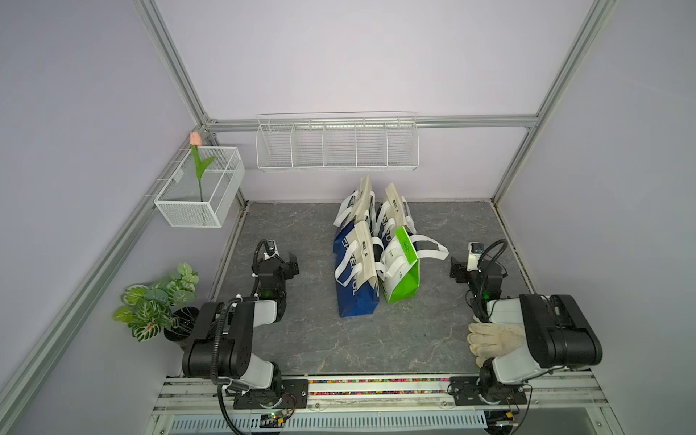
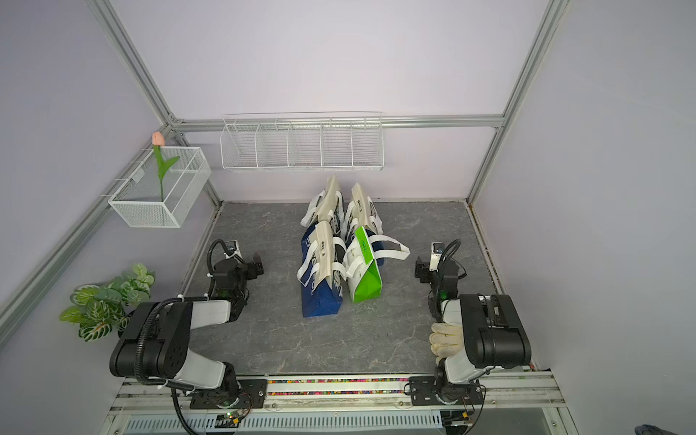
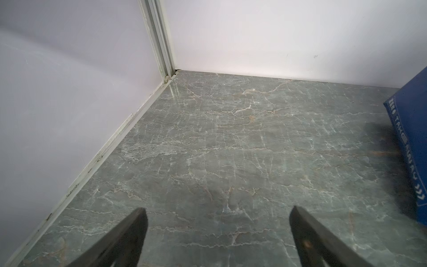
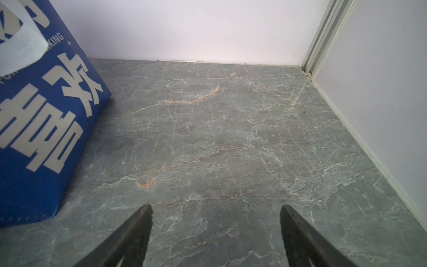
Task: Open the takeout bag
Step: Adjust the takeout bag at the center of the board.
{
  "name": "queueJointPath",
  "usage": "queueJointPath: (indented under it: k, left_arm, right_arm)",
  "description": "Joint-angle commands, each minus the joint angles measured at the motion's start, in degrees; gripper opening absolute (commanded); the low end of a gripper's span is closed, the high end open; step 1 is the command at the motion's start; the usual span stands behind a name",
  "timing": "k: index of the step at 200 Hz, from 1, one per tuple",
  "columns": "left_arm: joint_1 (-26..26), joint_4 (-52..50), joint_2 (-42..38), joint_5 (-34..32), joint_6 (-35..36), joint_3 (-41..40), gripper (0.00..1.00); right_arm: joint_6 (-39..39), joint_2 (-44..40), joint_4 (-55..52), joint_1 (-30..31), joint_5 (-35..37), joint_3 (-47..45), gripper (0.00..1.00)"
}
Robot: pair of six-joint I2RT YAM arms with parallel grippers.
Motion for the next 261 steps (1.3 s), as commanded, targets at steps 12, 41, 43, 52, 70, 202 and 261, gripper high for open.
queueJointPath:
  k: [12, 41, 43, 52, 70, 202, 261]
  left_arm:
    - [0.7, -1.2, 0.3, 1.2, -0.4, 1.6, 0.99]
    - [0.7, -1.3, 0.3, 1.2, -0.5, 1.7, 0.99]
    - [0.7, -1.5, 0.3, 1.2, -0.4, 1.7, 0.99]
    - [0.7, -1.4, 0.3, 1.2, -0.5, 1.7, 0.99]
    - [0.7, -1.5, 0.2, 1.2, -0.4, 1.7, 0.99]
    - [0.1, -59.1, -20.9, -7.5, -26.3, 33.2, 0.89]
    - [-18.7, -70.7, -30.1, -1.6, -28.9, 35.0, 0.85]
  right_arm:
    - [0.2, 0.5, 1.1, -0.2, 1.5, 0.5, 0.89]
    - [0.9, 0.2, 1.6, -0.1, 4.2, 0.0, 0.89]
    - [1.0, 0.3, 1.6, -0.2, 4.2, 0.0, 0.89]
    - [1.1, 0.5, 2.3, -0.1, 4.2, -0.1, 0.89]
    - [1.0, 0.4, 2.1, -0.2, 4.2, -0.1, 0.89]
    - [28.7, -76.6, -58.8, 0.6, 23.8, -4.3, 0.88]
    - [28.0, -38.5, -97.4, 0.1, 17.2, 39.0, 0.89]
